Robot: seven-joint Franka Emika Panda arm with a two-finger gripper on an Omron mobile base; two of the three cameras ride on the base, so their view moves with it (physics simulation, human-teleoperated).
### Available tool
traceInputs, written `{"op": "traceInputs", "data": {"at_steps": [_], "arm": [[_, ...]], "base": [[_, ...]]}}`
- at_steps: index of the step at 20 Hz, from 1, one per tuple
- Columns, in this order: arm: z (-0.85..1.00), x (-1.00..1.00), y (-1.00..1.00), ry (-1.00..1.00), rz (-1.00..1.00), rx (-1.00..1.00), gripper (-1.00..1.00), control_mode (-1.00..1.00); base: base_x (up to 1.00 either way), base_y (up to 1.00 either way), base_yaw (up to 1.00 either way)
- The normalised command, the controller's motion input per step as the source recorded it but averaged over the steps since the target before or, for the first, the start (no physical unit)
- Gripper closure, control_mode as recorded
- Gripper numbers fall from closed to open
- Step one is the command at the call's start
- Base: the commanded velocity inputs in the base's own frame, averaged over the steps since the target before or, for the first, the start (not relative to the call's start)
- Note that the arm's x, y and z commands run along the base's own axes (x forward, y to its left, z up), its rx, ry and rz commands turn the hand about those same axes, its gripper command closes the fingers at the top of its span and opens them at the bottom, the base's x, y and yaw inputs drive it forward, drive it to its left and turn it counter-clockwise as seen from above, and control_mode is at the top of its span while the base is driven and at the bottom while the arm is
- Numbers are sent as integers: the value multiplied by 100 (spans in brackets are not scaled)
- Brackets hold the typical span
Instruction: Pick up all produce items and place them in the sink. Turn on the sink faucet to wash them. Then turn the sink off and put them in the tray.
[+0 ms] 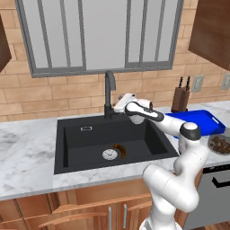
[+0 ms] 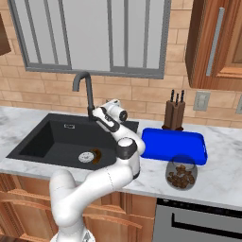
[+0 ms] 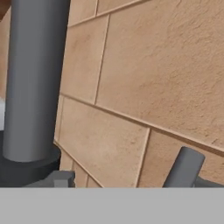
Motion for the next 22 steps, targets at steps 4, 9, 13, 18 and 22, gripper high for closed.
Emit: {"op": "traceInputs", "data": {"at_steps": [4, 9, 13, 18, 22], "arm": [[-5, 1, 0, 0, 0, 0, 100, -100], [-1, 1, -1, 2, 0, 0, 100, -100], [-3, -1, -7, 5, -4, 0, 100, -100], [-10, -5, -6, 1, -10, 0, 100, -100], [-5, 0, -18, 2, -13, 1, 100, -100]], "base": [[0, 0, 0], [0, 0, 0], [0, 0, 0], [0, 0, 0], [0, 0, 0]]}}
